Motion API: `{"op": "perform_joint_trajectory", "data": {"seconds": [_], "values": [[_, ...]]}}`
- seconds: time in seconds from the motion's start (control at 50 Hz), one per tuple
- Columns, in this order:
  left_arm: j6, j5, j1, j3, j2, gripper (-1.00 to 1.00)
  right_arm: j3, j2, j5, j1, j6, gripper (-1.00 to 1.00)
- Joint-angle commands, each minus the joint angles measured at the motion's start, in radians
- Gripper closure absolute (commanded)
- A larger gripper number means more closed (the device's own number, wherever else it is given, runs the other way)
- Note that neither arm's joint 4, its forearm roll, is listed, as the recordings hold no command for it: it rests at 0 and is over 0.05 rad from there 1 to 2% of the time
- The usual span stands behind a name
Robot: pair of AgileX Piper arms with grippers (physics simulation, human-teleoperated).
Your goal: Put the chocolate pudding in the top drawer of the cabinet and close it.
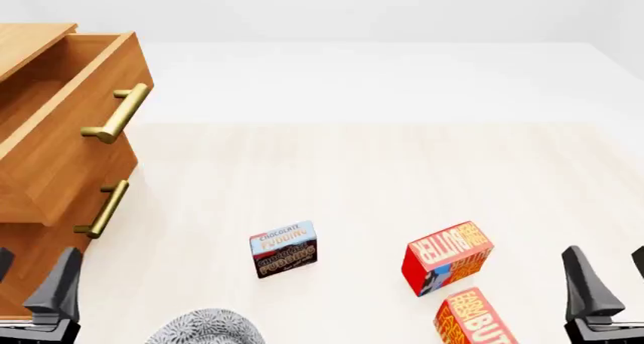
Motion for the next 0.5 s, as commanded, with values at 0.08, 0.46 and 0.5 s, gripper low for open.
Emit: {"op": "perform_joint_trajectory", "data": {"seconds": [0.08, 0.46, 0.5], "values": [[-0.007, 0.004, 0.006, -0.018, 0.000, -1.00, -0.015, 0.000, -0.007, -0.006, -0.021, -1.00], [0.004, 0.054, 0.024, -0.126, 0.000, -1.00, -0.007, 0.000, -0.014, -0.006, -0.024, -1.00], [0.011, 0.056, 0.026, -0.136, 0.000, -1.00, -0.006, 0.000, -0.015, -0.006, -0.024, -1.00]]}}
